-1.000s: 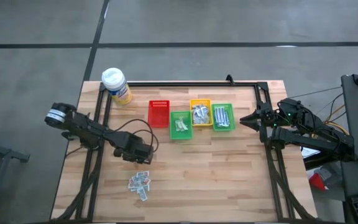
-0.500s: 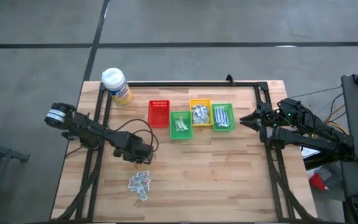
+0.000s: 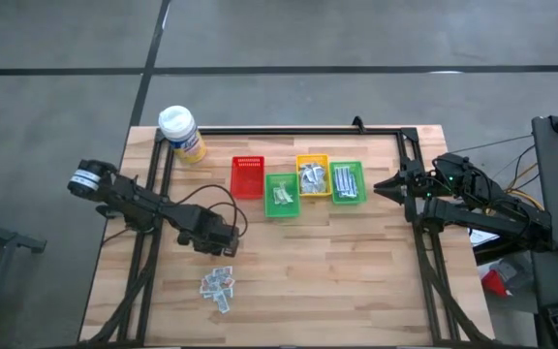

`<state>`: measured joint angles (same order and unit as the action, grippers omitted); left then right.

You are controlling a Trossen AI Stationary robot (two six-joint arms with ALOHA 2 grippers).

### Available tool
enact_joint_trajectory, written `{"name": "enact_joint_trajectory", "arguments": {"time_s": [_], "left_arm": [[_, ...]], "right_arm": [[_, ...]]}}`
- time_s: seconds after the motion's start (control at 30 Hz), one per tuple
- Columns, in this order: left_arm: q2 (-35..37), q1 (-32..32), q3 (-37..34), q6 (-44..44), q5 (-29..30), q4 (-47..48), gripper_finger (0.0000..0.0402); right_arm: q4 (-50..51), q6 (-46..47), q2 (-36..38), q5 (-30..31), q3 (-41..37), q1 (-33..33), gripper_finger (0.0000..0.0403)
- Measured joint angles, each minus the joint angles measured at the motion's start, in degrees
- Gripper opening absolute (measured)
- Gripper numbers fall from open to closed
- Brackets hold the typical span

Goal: Pick & Place First Aid Supplies
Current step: Put the bandage into the left green basket

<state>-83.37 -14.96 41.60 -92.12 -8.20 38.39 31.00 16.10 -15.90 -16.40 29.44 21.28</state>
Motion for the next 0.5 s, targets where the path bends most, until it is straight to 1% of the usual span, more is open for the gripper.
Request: {"name": "enact_joint_trajectory", "arguments": {"time_s": [0.2, 0.5], "left_arm": [[0.0, 0.0, 0.0, 0.0, 0.2, 0.1, 0.0056], [-0.1, 0.0, -0.7, 0.0, 0.8, -0.5, 0.0050]], "right_arm": [[0.0, 0.0, 0.0, 0.0, 0.0, 0.0, 0.0078], [0.0, 0.0, 0.0, 0.0, 0.0, 0.0, 0.0086]]}}
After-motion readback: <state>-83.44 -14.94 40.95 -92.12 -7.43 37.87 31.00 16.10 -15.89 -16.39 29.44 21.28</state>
